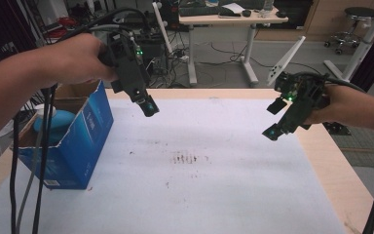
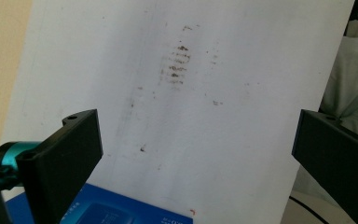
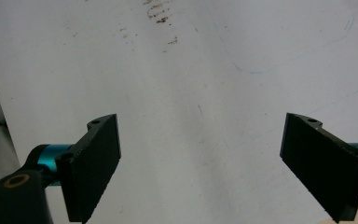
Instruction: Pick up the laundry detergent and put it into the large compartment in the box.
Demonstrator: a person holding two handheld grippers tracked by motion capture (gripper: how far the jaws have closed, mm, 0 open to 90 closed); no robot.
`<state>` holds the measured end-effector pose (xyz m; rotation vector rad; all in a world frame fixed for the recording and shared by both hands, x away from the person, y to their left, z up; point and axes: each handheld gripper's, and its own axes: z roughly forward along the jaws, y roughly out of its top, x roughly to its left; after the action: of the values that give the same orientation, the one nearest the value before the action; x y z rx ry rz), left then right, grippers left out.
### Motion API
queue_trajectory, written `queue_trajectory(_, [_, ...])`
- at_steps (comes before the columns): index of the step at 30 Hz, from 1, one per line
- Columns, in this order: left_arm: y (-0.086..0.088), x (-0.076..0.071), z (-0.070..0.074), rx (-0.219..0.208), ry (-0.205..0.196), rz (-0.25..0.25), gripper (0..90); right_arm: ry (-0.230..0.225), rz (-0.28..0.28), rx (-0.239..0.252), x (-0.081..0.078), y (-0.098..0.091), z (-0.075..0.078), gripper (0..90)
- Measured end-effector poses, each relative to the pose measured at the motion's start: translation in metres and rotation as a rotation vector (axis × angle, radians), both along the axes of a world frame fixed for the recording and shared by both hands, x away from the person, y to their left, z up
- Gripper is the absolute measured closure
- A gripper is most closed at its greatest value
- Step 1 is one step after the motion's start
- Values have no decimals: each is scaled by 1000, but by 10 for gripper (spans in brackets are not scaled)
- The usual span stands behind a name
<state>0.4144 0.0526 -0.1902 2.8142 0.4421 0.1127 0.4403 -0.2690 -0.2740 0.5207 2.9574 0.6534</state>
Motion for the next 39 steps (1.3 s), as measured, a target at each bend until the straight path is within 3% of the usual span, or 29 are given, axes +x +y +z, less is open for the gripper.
queue_trajectory(13, [-27, 2, -30, 4, 59, -48, 16, 8, -14, 8, -4, -3, -4, 115])
queue_trajectory(24, [-45, 4, -51, 10, 83, -72, 16, 11, -10, 11, -4, -4, -6, 114])
queue_trajectory(39, [-55, 9, -76, 31, 134, -95, 17, 31, -13, 8, 0, -6, -15, 115])
